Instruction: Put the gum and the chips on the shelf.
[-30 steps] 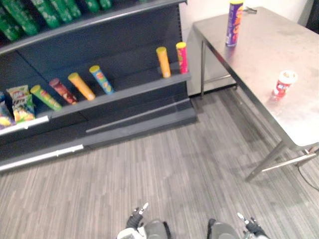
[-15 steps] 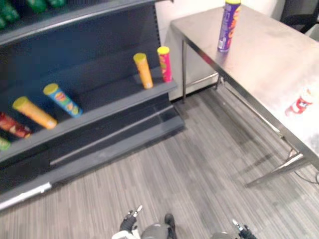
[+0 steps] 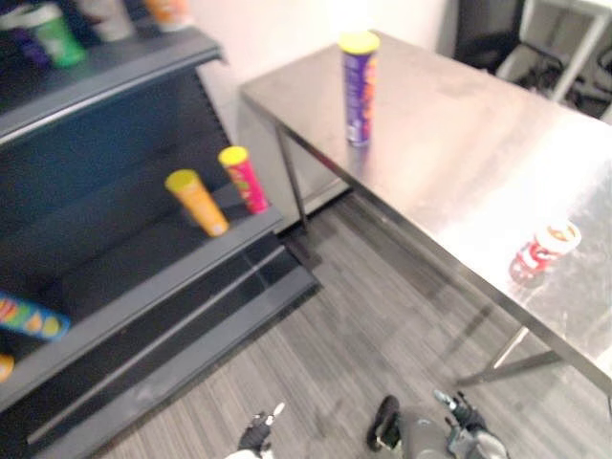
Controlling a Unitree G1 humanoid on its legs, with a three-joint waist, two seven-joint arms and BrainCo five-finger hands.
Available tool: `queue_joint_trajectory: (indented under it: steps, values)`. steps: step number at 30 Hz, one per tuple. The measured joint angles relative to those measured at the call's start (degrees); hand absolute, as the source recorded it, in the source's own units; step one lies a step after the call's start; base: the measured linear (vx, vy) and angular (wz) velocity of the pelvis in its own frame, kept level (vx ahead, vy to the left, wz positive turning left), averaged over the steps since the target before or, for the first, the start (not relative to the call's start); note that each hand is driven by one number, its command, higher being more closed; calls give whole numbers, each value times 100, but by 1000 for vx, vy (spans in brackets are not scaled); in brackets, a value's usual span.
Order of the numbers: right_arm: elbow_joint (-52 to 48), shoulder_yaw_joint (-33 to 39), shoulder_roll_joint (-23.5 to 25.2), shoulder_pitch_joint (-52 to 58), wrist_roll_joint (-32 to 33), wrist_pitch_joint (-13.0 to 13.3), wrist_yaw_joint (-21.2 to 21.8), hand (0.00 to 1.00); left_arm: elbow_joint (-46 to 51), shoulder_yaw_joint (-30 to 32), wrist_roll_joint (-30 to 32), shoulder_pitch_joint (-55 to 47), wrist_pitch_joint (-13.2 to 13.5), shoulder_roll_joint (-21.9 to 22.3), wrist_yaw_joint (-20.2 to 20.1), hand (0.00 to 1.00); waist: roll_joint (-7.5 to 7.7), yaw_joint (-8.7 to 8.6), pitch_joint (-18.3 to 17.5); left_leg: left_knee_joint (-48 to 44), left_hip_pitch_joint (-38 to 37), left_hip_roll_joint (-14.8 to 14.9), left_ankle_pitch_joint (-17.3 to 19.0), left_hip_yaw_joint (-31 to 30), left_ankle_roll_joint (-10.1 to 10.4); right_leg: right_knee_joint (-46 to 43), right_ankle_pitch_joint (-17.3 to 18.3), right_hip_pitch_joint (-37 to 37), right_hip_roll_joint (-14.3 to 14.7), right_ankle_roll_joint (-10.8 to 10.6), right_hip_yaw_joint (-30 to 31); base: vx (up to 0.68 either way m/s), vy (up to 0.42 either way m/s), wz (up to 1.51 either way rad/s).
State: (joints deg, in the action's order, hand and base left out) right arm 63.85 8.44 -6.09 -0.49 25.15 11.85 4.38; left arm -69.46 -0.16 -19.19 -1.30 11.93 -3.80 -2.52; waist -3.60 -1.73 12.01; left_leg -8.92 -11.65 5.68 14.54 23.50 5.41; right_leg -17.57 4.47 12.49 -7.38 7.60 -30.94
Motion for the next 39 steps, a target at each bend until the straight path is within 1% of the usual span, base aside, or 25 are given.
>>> queue_joint_trajectory:
  steps: [2,3,4,5,7,11,12,13,14,15,16,17,18,20,23,26,28,29,31,32,33,34,36,37,39]
  values:
    - [53,-5,-1,16,2,-27,1,0,10,-8,18,37,-2,55,-12,0,-33,25,46,434,65,20,-133,-60,-25,79,7,-133,119,-10,9,83,-64,-14]
    - [51,-24,4,15,4,-26,1,0,24,-8,18,42,1,58,-16,0,-43,22,58,540,122,33,-293,-33,-74,116,67,-216,155,-100,15,24,-49,-13]
    - [44,-68,19,23,11,-27,7,0,41,5,20,40,-1,26,-18,0,6,32,35,497,47,45,-278,37,-67,235,170,-329,171,-241,23,-5,-35,-11]
    - [23,-121,18,23,12,-24,14,0,36,5,19,41,-13,32,-16,0,-2,24,38,503,43,67,-252,82,-48,339,156,-379,218,-269,10,-41,-6,-12]
    - [8,-206,-18,43,20,-23,31,0,61,36,9,48,-26,26,-13,0,7,31,36,499,92,133,-195,163,-46,689,49,-490,362,-457,18,-65,51,-13]
    - [-13,-225,-44,66,72,-26,49,0,113,45,-43,114,-93,27,5,0,7,24,42,244,125,231,43,498,72,397,178,-297,375,-408,181,26,54,-39]
    - [-23,-231,-52,88,105,-29,50,0,113,44,-61,112,-95,37,9,0,-3,19,39,9,142,282,110,626,176,253,283,-217,374,-410,264,96,14,-37]
    - [-19,-236,-34,102,193,-33,50,0,110,45,-68,104,-104,5,11,0,46,22,45,-368,253,326,125,758,200,172,349,-166,342,-379,340,124,-31,-45]
    - [-3,-236,-32,150,237,-39,49,0,121,49,-72,157,-107,-39,27,0,109,20,71,-1058,440,466,65,942,300,130,387,-182,313,-361,476,144,-76,-62]
    - [-5,-228,-71,181,247,-36,47,0,128,95,-89,146,-96,-25,68,0,89,16,77,-1823,567,696,-24,1087,421,110,391,-276,364,-324,682,172,-86,-74]
    - [-2,-227,-95,187,246,-36,50,0,126,128,-90,141,-96,-13,83,0,69,14,82,-2211,621,830,-99,1150,421,97,413,-321,411,-299,807,232,-53,-102]
    - [3,-218,-119,204,246,-36,49,0,128,257,-91,96,-88,22,105,0,55,23,89,-3017,771,1089,-413,1202,395,66,458,-412,491,-231,1062,253,-12,-119]
    - [11,-208,-152,238,245,-36,47,0,123,283,-90,99,-80,4,108,0,114,37,120,-3553,902,1235,-566,1149,347,102,481,-522,557,-199,1342,252,3,-125]
    - [38,-120,-192,299,243,-36,42,0,120,290,-92,104,-82,-36,106,0,101,-2,126,-3740,1010,1258,-421,978,277,217,493,-700,582,-206,1610,242,41,-83]
    - [406,274,-248,483,239,-77,5,0,133,424,-95,99,-67,-21,103,0,128,21,133,-3561,1346,1178,-194,478,245,453,518,-1103,567,-304,2078,210,86,-69]
    - [483,677,-273,530,230,-122,-16,0,163,468,-215,90,-36,-22,97,0,135,17,132,-2066,1637,939,-189,-464,258,464,608,-1173,552,-522,2709,150,187,-100]
    - [487,858,-289,545,215,-123,-18,0,153,466,-216,89,-24,-31,98,0,155,15,135,-929,1640,675,-299,-1296,282,460,657,-1165,481,-646,3175,172,285,-115]
    - [487,923,-291,571,207,-122,-18,0,145,465,-216,89,-17,-36,99,0,157,9,133,-696,1628,600,-366,-1500,296,453,688,-1158,442,-700,3242,195,366,-98]
    - [479,1001,-300,685,186,-122,-16,0,109,459,-226,67,-1,-20,99,0,111,3,104,-57,1513,498,-614,-1894,347,351,828,-1175,371,-978,3588,199,390,-85]
    - [473,1046,-307,725,184,-122,-15,0,101,446,-226,38,-4,0,97,0,49,-5,75,77,1462,511,-693,-1904,343,315,872,-1178,384,-1063,3646,232,402,-85]
    - [486,1174,-227,767,182,-138,-24,0,105,452,-258,10,1,-3,95,0,125,2,23,49,1337,405,-1032,-1732,263,265,906,-1214,269,-1218,3819,253,401,-73]
    - [484,1206,-64,837,168,-148,-13,0,98,405,-221,-6,0,-124,97,0,285,-25,-71,108,1269,198,-937,-1545,219,396,818,-1231,33,-1336,3870,210,317,-69]
    - [500,1324,99,826,163,-155,-21,0,-1,382,-193,-14,-3,-231,99,0,485,-42,-195,101,1197,15,-817,-1198,70,655,635,-1247,-205,-1498,3930,211,290,-67]
    - [515,1369,123,792,153,-155,-28,0,-20,373,-186,-12,-7,-260,99,0,509,-25,-221,92,1147,-36,-783,-1093,30,765,555,-1271,-266,-1538,3950,266,355,-88]
    - [523,1614,135,687,-36,-154,-57,0,-99,213,21,4,-7,-288,107,0,487,-40,-273,127,1056,-181,-699,-823,-62,1075,194,-1280,-427,-1629,3948,180,257,-72]
